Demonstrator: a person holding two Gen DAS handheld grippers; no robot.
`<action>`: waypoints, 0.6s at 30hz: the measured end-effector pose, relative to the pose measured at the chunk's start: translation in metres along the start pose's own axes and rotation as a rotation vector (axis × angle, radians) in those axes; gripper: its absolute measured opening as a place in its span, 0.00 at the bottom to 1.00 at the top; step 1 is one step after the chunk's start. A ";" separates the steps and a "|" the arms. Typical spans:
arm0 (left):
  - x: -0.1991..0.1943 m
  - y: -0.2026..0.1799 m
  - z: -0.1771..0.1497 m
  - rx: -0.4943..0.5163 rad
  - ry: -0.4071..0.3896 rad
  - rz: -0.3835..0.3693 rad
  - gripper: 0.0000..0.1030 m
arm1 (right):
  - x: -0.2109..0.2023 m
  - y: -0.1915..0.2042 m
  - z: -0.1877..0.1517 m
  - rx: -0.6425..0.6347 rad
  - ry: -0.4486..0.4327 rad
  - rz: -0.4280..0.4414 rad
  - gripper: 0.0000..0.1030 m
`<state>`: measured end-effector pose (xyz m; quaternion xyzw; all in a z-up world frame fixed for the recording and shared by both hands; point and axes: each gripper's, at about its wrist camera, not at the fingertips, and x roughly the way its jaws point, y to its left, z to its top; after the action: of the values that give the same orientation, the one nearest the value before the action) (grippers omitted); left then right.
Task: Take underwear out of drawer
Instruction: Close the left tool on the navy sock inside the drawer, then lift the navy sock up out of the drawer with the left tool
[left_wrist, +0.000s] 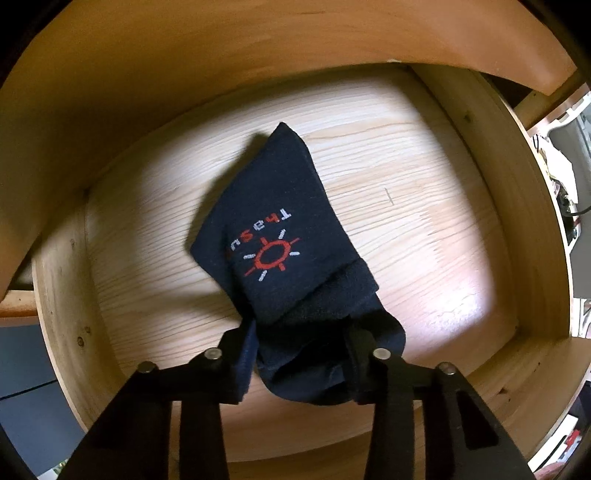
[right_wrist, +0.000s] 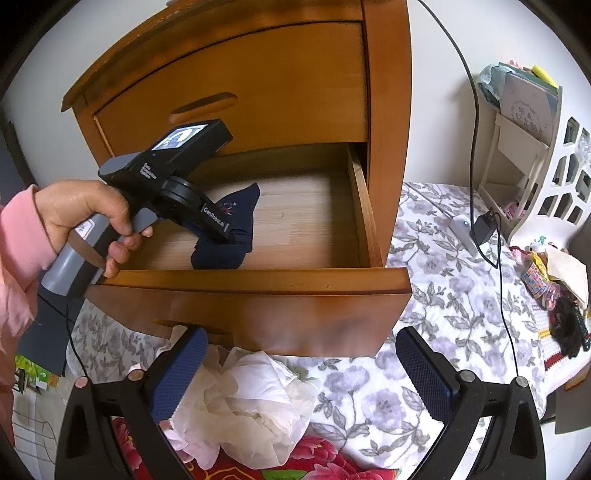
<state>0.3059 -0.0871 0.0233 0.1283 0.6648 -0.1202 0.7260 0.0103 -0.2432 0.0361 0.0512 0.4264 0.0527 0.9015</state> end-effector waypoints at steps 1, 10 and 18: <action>-0.001 0.002 -0.001 -0.004 -0.002 -0.005 0.36 | -0.001 0.001 0.000 -0.002 -0.002 0.000 1.00; -0.006 0.028 -0.012 -0.066 -0.023 -0.064 0.28 | -0.007 0.004 -0.001 -0.005 -0.008 -0.008 1.00; -0.017 0.036 -0.020 -0.123 -0.084 -0.085 0.17 | -0.009 0.012 -0.001 -0.026 -0.005 -0.007 1.00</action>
<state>0.2983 -0.0464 0.0398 0.0500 0.6448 -0.1149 0.7541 0.0031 -0.2325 0.0436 0.0383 0.4238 0.0551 0.9033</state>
